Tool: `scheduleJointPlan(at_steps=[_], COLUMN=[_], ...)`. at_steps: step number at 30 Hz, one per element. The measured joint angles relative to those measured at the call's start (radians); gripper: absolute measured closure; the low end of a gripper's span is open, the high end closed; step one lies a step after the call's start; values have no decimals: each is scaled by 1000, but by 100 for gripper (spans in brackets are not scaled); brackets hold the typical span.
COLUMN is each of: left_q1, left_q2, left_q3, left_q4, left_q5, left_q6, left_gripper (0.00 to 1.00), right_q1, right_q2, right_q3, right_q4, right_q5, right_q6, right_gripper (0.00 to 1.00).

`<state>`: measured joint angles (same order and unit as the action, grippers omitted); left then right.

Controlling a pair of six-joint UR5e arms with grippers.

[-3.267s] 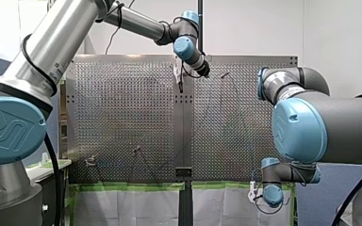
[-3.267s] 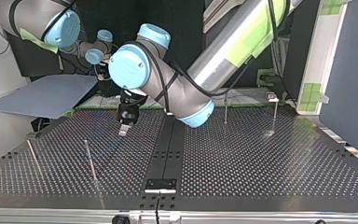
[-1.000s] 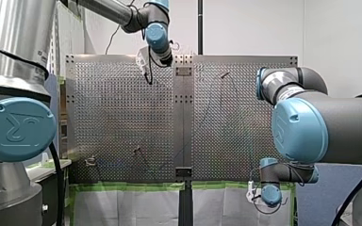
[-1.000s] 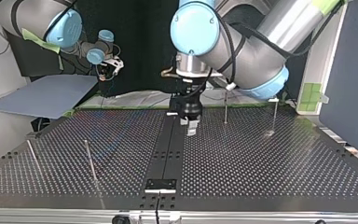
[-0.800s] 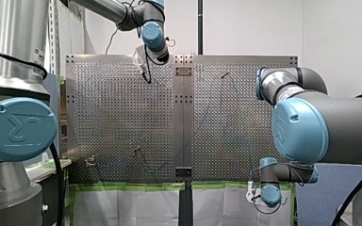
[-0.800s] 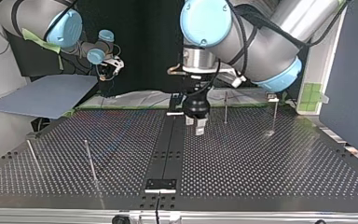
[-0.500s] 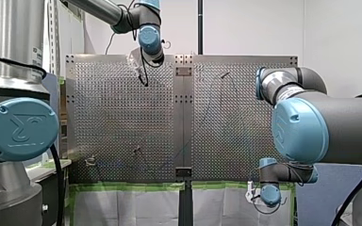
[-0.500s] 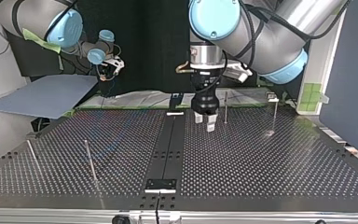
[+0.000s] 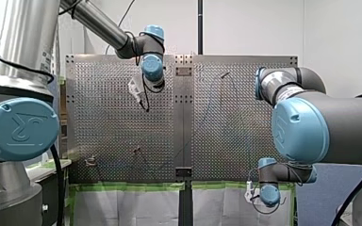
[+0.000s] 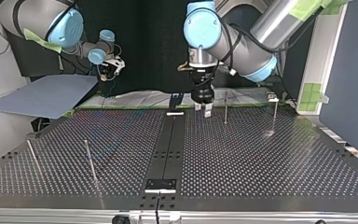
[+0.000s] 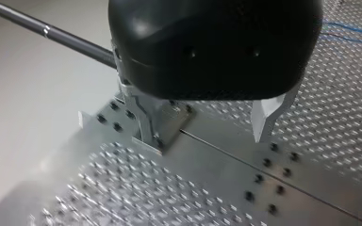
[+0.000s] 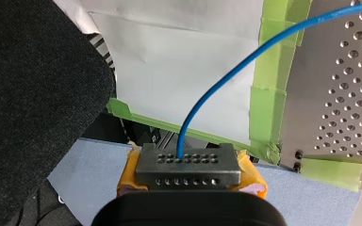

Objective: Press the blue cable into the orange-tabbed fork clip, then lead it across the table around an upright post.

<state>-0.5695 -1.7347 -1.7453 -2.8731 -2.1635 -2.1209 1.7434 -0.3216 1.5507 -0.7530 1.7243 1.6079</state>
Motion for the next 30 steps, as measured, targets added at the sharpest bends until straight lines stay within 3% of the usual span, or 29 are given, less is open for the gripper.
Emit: scheduleJointPlan(at_steps=[4, 13, 22, 30], left_q1=[2, 10, 30, 48], left_q2=[-40, -132, -205, -213], left_q3=[-40, -132, -215, -287], left_q4=[40, 131, 215, 287], left_q5=[-20, -90, -99, -101], left_q6=[-2, 49, 91, 128], left_gripper=[0, 0, 0, 0], right_q1=[2, 4, 7, 9], right_q2=[0, 0, 0, 0], right_q3=[-1, -3, -4, -5], right_q4=[1, 1, 1, 1], right_q5=[0, 0, -1, 0], right_q6=[0, -1, -1, -1], right_gripper=[100, 100, 100, 100])
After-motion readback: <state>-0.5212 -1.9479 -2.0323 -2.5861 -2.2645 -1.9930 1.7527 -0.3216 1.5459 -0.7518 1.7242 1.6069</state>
